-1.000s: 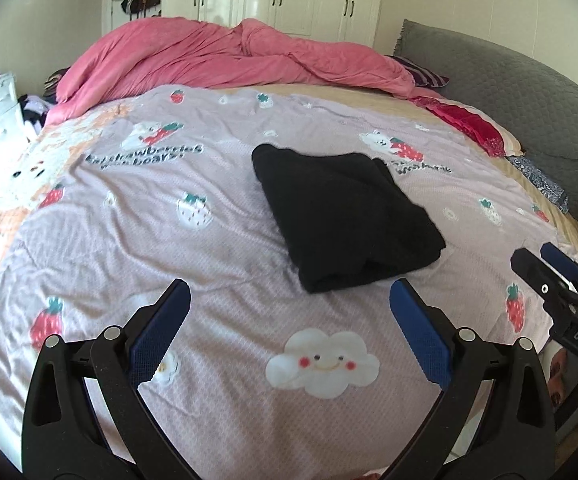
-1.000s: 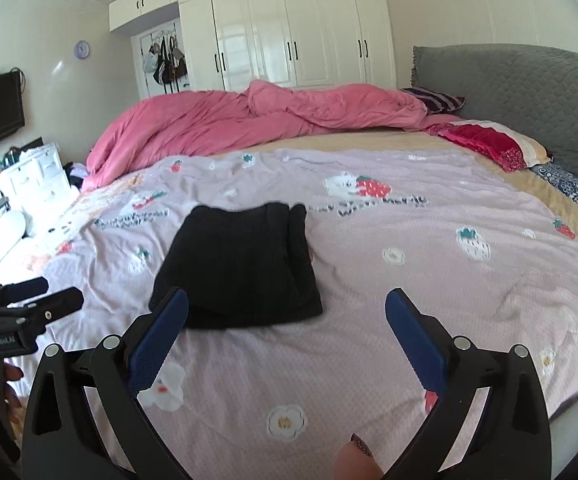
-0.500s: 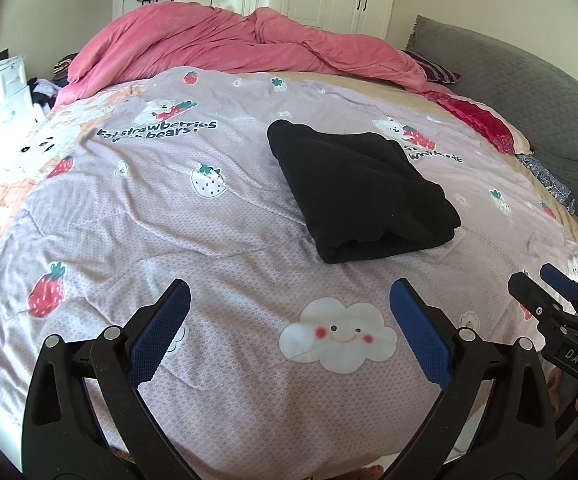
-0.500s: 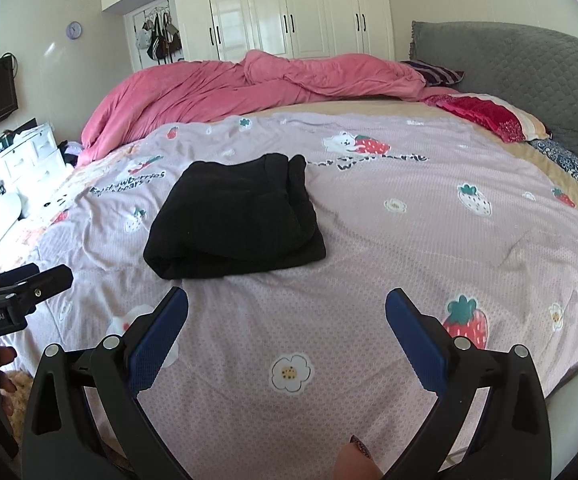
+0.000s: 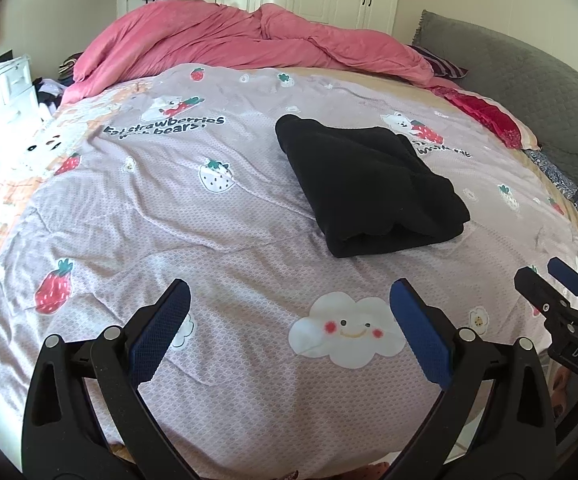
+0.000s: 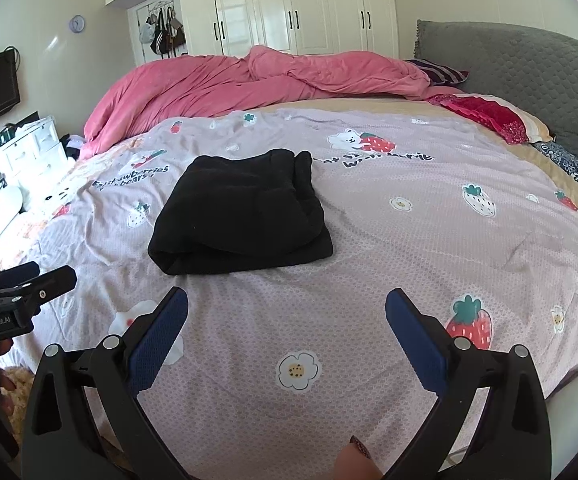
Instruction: Fold small clothes
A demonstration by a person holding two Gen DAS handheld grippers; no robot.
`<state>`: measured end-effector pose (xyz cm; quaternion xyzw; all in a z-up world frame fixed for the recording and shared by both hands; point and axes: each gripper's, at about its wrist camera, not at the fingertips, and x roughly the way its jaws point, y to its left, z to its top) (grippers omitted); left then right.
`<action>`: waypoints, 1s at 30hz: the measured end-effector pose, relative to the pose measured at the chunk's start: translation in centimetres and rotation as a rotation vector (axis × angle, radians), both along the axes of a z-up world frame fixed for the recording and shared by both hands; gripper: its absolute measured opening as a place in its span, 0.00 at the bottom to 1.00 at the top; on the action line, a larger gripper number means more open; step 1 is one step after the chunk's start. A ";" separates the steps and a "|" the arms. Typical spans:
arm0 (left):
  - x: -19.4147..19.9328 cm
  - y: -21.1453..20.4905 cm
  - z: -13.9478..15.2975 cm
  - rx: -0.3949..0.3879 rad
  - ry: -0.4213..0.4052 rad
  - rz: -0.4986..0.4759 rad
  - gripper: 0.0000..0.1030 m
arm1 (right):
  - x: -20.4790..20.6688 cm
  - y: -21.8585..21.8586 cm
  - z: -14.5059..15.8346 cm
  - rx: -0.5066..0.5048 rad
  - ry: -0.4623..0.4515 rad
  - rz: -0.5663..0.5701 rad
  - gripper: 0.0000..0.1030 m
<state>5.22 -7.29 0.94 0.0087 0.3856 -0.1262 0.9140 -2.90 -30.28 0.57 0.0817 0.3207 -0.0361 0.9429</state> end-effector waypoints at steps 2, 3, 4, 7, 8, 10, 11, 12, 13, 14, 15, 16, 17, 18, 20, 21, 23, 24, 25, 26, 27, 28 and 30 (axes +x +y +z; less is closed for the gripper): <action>-0.1 0.0 0.0 0.002 -0.003 0.003 0.91 | 0.0 -0.1 0.0 0.005 0.002 -0.002 0.96; -0.1 0.0 0.0 0.004 -0.004 0.004 0.91 | 0.1 -0.1 0.0 0.007 0.003 -0.001 0.96; -0.1 0.1 0.0 0.006 -0.004 0.005 0.91 | 0.1 -0.2 0.0 0.010 0.003 -0.001 0.96; -0.2 0.1 0.1 0.009 -0.006 0.008 0.91 | 0.1 -0.1 0.0 0.007 0.002 0.000 0.96; -0.2 0.0 0.1 0.011 -0.005 0.008 0.91 | 0.1 -0.1 0.0 0.006 0.001 -0.002 0.96; -0.2 0.0 0.1 0.011 -0.007 0.008 0.91 | 0.1 -0.1 0.0 0.009 0.004 -0.002 0.96; -0.2 0.0 0.1 0.012 -0.007 0.006 0.91 | 0.1 -0.2 0.0 0.009 0.005 -0.004 0.96; -0.2 0.0 0.0 0.013 -0.005 0.006 0.91 | 0.0 -0.2 0.0 0.008 0.005 -0.006 0.96; -0.2 0.0 0.0 0.013 -0.003 0.006 0.91 | 0.1 -0.2 0.0 0.007 0.006 -0.006 0.96; -0.2 0.0 -0.1 0.014 -0.003 0.005 0.91 | 0.1 -0.2 -0.1 0.005 0.008 -0.005 0.96; -0.2 0.0 0.0 0.014 -0.003 0.006 0.91 | 0.1 -0.2 -0.1 0.004 0.009 -0.005 0.96; -0.2 0.0 0.0 0.015 -0.003 0.007 0.91 | 0.1 -0.2 -0.1 0.004 0.009 -0.006 0.96; -0.2 0.0 -0.1 0.016 -0.002 0.008 0.91 | 0.1 -0.2 -0.1 0.003 0.009 -0.006 0.96; -0.2 0.0 -0.1 0.016 0.001 0.010 0.91 | 0.1 -0.3 -0.2 0.003 0.011 -0.006 0.96; -0.2 0.1 -0.2 0.019 0.001 0.012 0.91 | 0.1 -0.2 -0.2 0.001 0.011 -0.006 0.96; -0.2 0.1 -0.2 0.020 0.002 0.013 0.91 | 0.1 -0.2 -0.2 0.003 0.010 -0.005 0.96; -0.2 0.2 -0.3 0.020 0.005 0.018 0.91 | 0.1 -0.2 -0.2 0.001 0.013 -0.003 0.96; -0.2 0.2 -0.3 0.021 0.006 0.021 0.91 | 0.1 -0.2 -0.2 0.000 0.013 -0.003 0.96; -0.2 0.2 -0.4 0.022 0.008 0.022 0.91 | 0.1 -0.2 -0.3 0.001 0.012 -0.003 0.96; -0.2 0.2 -0.4 0.025 0.009 0.022 0.91 | 0.1 -0.2 -0.3 0.002 0.014 -0.003 0.96; -0.2 0.3 -0.5 0.026 0.009 0.022 0.91 | 0.1 -0.1 -0.3 0.000 0.015 -0.004 0.96; -0.2 0.3 -0.5 0.025 0.010 0.023 0.91 | 0.1 -0.2 -0.3 0.001 0.014 -0.006 0.96; -0.2 0.4 -0.6 0.021 0.012 0.026 0.91 | 0.1 -0.1 -0.3 0.003 0.014 -0.003 0.96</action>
